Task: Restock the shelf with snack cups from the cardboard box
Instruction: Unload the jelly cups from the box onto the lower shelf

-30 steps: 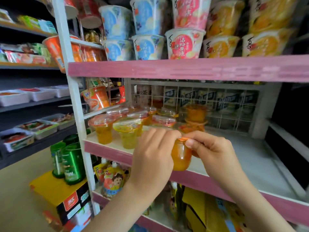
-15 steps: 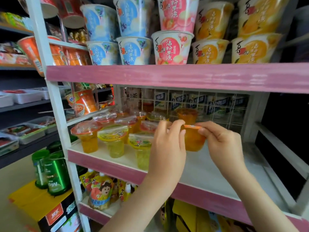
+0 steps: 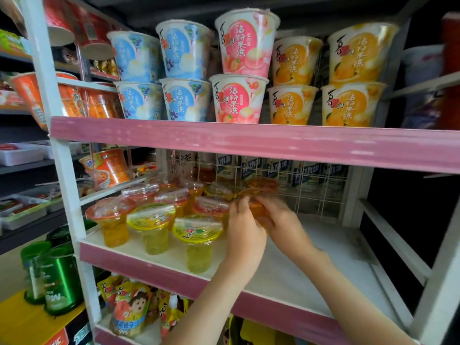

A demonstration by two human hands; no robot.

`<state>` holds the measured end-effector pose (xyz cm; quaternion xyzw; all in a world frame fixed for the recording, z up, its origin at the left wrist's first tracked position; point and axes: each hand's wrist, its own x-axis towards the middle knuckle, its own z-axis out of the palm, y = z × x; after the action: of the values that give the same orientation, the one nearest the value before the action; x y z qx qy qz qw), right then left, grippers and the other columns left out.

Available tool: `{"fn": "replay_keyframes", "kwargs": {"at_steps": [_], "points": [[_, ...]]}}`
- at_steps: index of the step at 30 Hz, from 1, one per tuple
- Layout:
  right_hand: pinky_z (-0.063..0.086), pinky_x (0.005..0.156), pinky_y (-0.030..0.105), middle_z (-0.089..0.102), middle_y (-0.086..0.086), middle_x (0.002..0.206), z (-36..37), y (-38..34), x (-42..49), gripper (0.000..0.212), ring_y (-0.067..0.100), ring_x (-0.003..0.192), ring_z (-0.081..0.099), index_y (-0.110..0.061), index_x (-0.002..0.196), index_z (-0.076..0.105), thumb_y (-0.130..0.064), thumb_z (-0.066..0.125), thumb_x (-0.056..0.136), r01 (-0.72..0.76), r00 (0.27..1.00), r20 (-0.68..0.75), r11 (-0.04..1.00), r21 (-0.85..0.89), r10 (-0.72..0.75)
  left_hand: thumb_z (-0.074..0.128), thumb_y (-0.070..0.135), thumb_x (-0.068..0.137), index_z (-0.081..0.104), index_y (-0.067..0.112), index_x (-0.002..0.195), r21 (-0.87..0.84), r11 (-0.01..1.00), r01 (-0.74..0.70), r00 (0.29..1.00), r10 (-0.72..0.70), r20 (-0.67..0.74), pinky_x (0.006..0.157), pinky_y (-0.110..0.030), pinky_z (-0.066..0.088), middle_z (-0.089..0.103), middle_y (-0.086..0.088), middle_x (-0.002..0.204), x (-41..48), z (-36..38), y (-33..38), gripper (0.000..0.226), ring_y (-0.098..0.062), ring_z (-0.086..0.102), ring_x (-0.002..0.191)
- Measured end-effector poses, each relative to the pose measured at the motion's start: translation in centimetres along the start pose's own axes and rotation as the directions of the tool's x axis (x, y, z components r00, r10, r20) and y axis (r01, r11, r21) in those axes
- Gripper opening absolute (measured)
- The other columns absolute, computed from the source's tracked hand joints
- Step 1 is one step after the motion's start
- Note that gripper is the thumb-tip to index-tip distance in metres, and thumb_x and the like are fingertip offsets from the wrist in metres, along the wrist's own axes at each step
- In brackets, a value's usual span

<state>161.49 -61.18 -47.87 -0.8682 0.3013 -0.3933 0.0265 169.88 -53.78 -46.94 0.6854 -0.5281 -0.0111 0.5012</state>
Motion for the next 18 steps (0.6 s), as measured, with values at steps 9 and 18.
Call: {"fn": "replay_keyframes", "kwargs": {"at_steps": [9,18], "points": [[0.043,0.099,0.033,0.051,0.01,0.132,1.1,-1.9,0.4,0.046,0.024,0.124,0.046,-0.012,0.13,0.052,-0.003,0.057,0.085,-0.073,0.997,-0.013,0.993,-0.098,0.072,0.043,0.0,0.089,0.033,0.008,0.141,0.094,0.992,0.085,0.99,-0.095,0.104,0.101,-0.035,0.036,0.032,-0.013,0.143,0.8,-1.1,0.4,0.054,-0.031,0.043,0.126],[0.032,0.11,0.046,0.054,0.012,0.132,1.1,-2.8,-0.3,0.049,0.03,0.129,0.043,-0.006,0.132,0.05,-0.009,0.061,0.085,-0.062,0.994,-0.099,0.975,-0.214,0.041,0.04,-0.003,0.091,0.036,0.01,0.141,0.261,0.928,-0.265,0.964,0.265,0.036,0.102,-0.033,0.038,0.015,-0.007,0.156,-0.6,-2.1,1.0,0.052,-0.025,0.032,0.137]]}}
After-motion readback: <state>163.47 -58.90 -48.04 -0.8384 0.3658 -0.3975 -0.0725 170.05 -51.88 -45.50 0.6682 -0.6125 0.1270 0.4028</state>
